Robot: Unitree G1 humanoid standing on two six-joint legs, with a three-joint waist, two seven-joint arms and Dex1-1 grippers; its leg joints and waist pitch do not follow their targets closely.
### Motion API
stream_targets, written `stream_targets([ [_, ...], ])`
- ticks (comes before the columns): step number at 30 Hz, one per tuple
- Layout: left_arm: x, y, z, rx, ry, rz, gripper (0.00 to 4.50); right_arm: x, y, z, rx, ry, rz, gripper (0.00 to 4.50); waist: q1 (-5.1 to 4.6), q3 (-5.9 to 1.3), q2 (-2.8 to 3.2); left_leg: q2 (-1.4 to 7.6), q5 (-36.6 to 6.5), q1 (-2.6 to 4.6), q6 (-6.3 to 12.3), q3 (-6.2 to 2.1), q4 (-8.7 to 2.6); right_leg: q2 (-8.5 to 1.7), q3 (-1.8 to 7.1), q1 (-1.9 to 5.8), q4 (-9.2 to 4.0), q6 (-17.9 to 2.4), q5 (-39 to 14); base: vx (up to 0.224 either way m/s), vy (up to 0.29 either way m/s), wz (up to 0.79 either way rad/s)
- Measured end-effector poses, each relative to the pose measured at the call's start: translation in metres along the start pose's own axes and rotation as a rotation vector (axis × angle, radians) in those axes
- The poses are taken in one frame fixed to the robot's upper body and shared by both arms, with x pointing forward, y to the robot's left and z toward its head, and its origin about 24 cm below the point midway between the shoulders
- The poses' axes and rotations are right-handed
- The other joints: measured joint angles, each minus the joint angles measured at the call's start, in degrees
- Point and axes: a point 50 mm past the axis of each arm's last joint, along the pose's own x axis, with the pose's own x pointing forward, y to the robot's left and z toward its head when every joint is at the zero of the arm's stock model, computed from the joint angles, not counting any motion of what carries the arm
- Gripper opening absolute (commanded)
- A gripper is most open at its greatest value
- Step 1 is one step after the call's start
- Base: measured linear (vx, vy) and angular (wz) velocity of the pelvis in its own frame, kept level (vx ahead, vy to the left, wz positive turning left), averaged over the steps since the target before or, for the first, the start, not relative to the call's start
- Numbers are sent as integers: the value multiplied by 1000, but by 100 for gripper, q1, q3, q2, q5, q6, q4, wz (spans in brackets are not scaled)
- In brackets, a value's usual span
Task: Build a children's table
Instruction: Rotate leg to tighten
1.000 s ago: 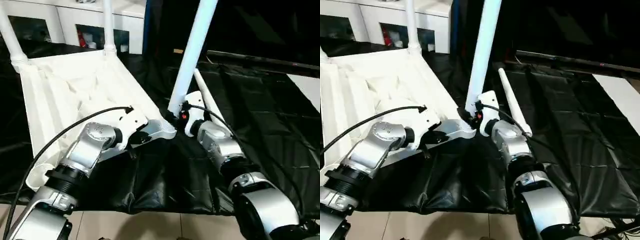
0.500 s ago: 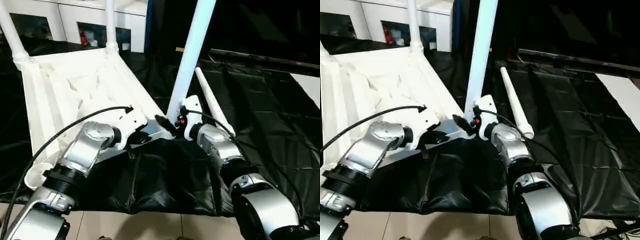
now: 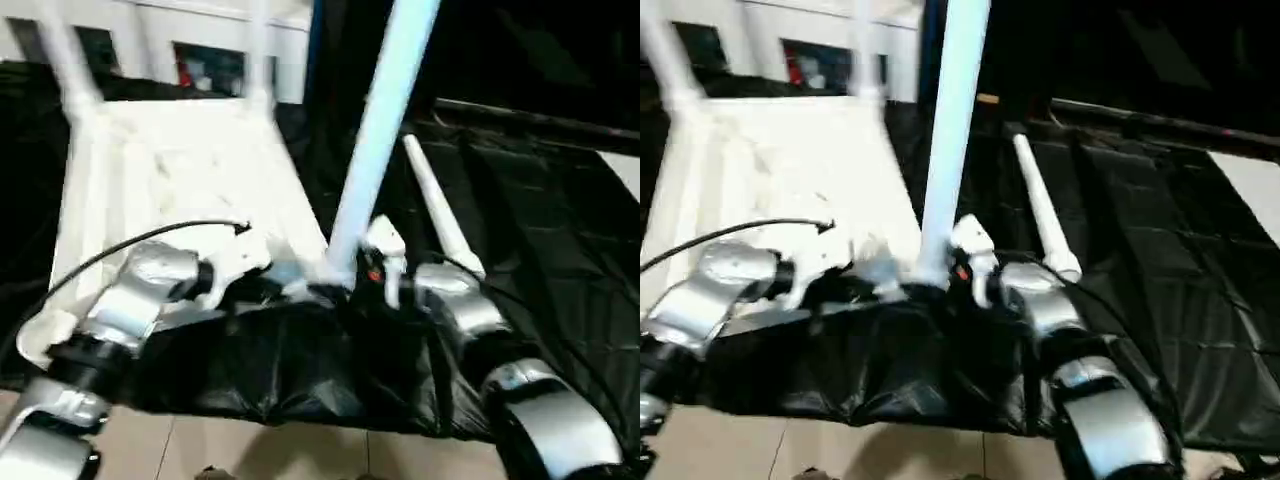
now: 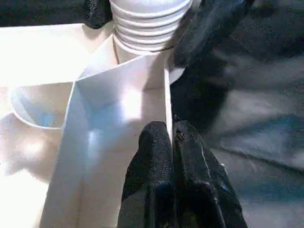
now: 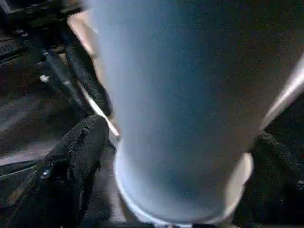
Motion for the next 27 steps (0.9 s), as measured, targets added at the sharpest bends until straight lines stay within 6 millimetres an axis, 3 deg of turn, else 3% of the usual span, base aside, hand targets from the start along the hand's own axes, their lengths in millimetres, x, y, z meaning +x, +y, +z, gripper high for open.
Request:
stream_targets([
  [7, -4, -3, -3, 39, 14, -74, 0, -8, 2, 5, -55, 11, 107, 419, 7, 0, 0, 2, 1, 4, 0, 0, 26, -4, 0, 9, 19, 0, 1, 0, 0, 0],
  [16, -6, -4, -5, 61, 15, -109, 0, -10, 9, 0, -73, 26, 178, 339, 7, 0, 0, 2, 1, 7, 1, 0, 28, -5, 0, 14, 21, 0, 0, 0, 0, 0],
  [23, -5, -4, -6, 58, 15, -120, 0, -11, 9, -1, -73, 30, 174, 292, 17, 0, 0, 2, 1, 18, 1, 0, 29, -5, 0, 24, 22, 0, 0, 0, 0, 0],
  [27, 5, -2, -5, 13, -2, -62, 0, -8, 10, -8, 0, -15, 58, 278, 25, -1, 0, 1, 2, 50, 0, 0, 32, -10, 0, 58, 22, 0, 1, 0, 0, 0],
])
